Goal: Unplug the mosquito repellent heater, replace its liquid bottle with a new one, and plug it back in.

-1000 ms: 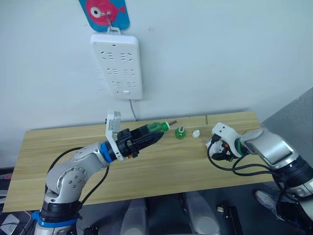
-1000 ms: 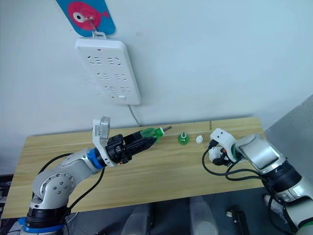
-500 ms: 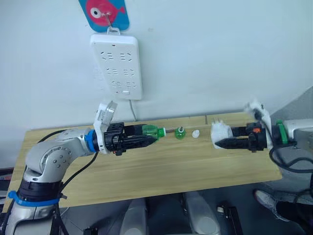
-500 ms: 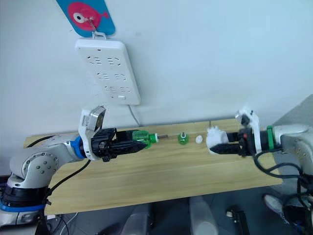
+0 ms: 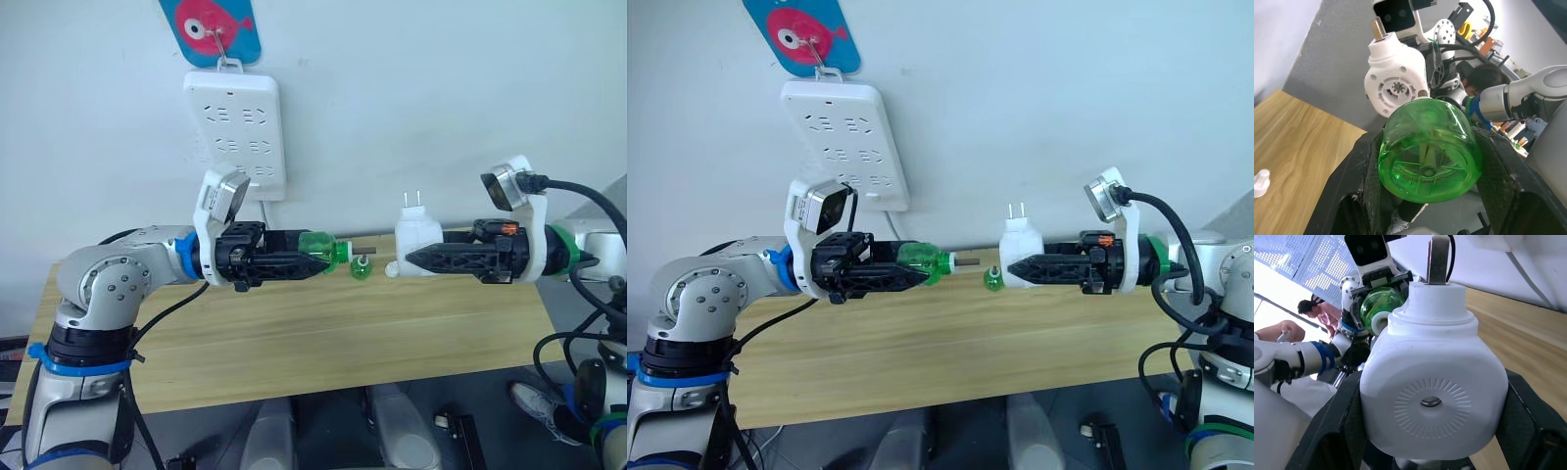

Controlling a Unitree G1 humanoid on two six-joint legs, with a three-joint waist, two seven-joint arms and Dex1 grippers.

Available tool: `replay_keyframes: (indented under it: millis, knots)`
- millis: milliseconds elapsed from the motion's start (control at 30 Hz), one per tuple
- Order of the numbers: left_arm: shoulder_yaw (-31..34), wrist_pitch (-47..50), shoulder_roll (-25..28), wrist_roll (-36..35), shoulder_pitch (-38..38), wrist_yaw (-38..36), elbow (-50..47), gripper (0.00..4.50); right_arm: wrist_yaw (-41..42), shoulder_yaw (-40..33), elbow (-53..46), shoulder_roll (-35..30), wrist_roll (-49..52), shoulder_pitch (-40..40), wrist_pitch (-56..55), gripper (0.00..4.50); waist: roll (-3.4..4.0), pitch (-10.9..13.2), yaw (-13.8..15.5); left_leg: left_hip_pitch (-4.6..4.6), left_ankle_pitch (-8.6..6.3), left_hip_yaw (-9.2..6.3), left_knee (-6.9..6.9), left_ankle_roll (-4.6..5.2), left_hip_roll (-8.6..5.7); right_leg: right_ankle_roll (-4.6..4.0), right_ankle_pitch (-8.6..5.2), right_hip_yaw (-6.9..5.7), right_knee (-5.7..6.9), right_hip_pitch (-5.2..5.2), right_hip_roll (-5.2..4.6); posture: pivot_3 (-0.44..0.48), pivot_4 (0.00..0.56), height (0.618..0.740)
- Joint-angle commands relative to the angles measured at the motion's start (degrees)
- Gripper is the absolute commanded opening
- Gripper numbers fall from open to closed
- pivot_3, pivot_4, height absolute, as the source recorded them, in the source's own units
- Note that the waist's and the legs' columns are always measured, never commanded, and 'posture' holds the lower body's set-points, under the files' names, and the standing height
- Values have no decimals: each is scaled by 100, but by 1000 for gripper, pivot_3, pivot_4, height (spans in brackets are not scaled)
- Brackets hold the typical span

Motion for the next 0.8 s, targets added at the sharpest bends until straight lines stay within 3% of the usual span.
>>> replay_keyframes:
  millis: [33, 433, 800]
  knots:
    - [23, -123, -86, 39, 17, 55, -207, 2277, -524, -229, -30, 62, 556, -62, -7, 3007, -2, -17, 0, 0, 0, 0, 1, 0, -1, 0, 0, 0, 0, 0, 0, -172, 198, 740]
    - [-39, -252, -279, 237, -23, -15, -109, 2277, -1813, 591, 126, -689, 2844, 242, -980, 3007, -6, -89, -3, 0, -1, 2, 6, 2, -1, 0, 0, 1, 4, 1, 1, -178, 198, 740]
    - [-138, -307, -533, 389, -87, 11, -81, 2277, -2320, 1252, -2, -1119, 3321, 231, -1835, 3007, -4, -96, -8, -6, -8, 3, 49, 15, -1, 8, 5, 2, 12, 8, 6, -189, 192, 740]
